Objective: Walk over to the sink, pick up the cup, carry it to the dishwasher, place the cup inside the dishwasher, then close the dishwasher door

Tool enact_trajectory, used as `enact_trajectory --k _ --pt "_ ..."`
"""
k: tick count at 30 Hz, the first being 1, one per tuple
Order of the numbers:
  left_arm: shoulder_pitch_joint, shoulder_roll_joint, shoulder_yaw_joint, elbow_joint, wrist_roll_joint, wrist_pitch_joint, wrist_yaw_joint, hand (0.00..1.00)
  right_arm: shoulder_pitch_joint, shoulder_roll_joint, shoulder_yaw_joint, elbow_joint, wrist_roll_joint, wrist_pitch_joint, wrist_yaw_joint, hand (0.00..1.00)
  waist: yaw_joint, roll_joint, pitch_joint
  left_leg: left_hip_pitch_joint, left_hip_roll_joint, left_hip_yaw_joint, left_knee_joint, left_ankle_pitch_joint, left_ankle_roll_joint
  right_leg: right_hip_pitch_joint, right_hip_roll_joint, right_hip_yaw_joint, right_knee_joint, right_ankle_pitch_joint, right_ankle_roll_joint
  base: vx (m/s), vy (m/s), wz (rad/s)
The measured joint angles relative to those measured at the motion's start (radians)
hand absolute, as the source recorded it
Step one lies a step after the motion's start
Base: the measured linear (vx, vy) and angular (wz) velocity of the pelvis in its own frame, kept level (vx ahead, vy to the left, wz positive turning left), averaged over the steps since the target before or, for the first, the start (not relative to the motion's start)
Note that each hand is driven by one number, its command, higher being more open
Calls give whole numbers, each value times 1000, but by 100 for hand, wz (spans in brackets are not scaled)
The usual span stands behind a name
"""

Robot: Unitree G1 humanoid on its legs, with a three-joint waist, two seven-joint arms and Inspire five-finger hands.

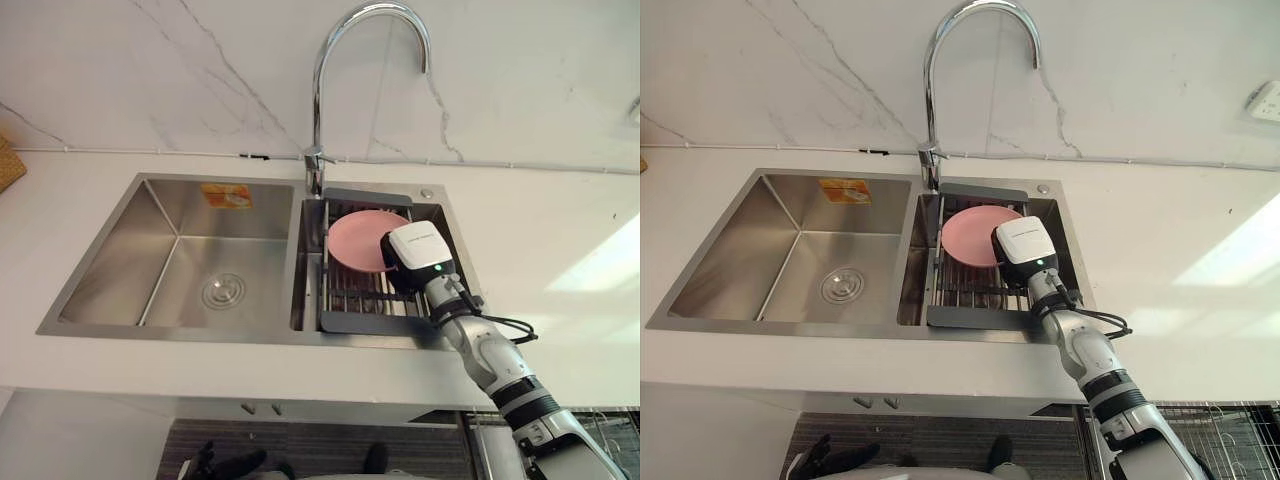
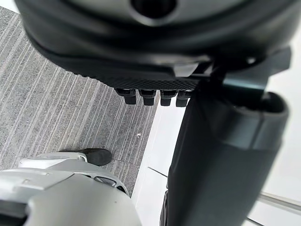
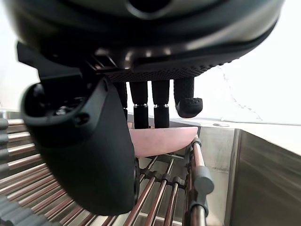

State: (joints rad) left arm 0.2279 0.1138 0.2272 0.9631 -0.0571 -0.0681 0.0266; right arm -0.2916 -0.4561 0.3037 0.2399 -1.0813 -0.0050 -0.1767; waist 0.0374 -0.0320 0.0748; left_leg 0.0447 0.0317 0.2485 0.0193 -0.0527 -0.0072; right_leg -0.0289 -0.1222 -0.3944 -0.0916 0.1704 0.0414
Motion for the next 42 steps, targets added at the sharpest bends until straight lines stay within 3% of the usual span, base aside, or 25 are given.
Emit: enact_trajectory --k 7,10,15,27,31,34,36,39,42 --pt "7 -1 1 1 0 -4 8 100 32 -11 -41 -60 79 -3 -1 0 -10 3 4 1 0 2 1 0 0 0 0 3 0 0 0 0 0 0" --pt "7 0 2 1 0 -4 11 100 32 -18 -85 -76 79 -36 5 0 -10 5 5 1 1 3 1 0 0 0 1 4 0 0 0 0 0 0" --pt "4 0 2 6 -1 -3 9 100 32 -71 -98 -143 159 -77 134 0 -11 5 5 5 2 3 1 -1 -1 4 2 5 0 0 0 0 0 0" --pt "9 0 4 24 0 -3 16 100 32 -72 -113 -200 189 -27 157 0 -24 4 5 12 2 4 2 -1 0 11 1 5 0 0 0 0 0 0" --pt "23 -10 11 -16 28 -2 19 100 103 -71 -263 -390 230 -34 141 0 -25 4 5 17 3 7 5 -5 3 15 2 14 0 0 0 0 0 -1" --pt "46 -16 11 -55 48 8 18 100 130 -69 -353 -465 264 -31 102 0 -26 5 5 32 -4 -1 41 -29 2 25 4 88 5 3 3 2 30 -32" --pt "66 -26 11 -63 43 3 18 100 124 -67 -370 -471 281 -36 90 0 -13 13 6 37 0 -79 100 -78 -3 25 18 159 5 14 4 -21 43 -99" --pt "69 -30 3 -63 46 -7 16 100 158 -57 -395 -499 294 -41 65 0 -37 26 14 32 -1 -45 175 -146 -5 1 22 258 6 23 13 -81 70 -96" --pt "61 -30 -19 -66 52 -8 9 100 222 -49 -463 -540 303 -39 53 0 -62 39 24 -15 -15 -11 256 -197 13 -66 27 349 34 41 24 -110 138 -88"
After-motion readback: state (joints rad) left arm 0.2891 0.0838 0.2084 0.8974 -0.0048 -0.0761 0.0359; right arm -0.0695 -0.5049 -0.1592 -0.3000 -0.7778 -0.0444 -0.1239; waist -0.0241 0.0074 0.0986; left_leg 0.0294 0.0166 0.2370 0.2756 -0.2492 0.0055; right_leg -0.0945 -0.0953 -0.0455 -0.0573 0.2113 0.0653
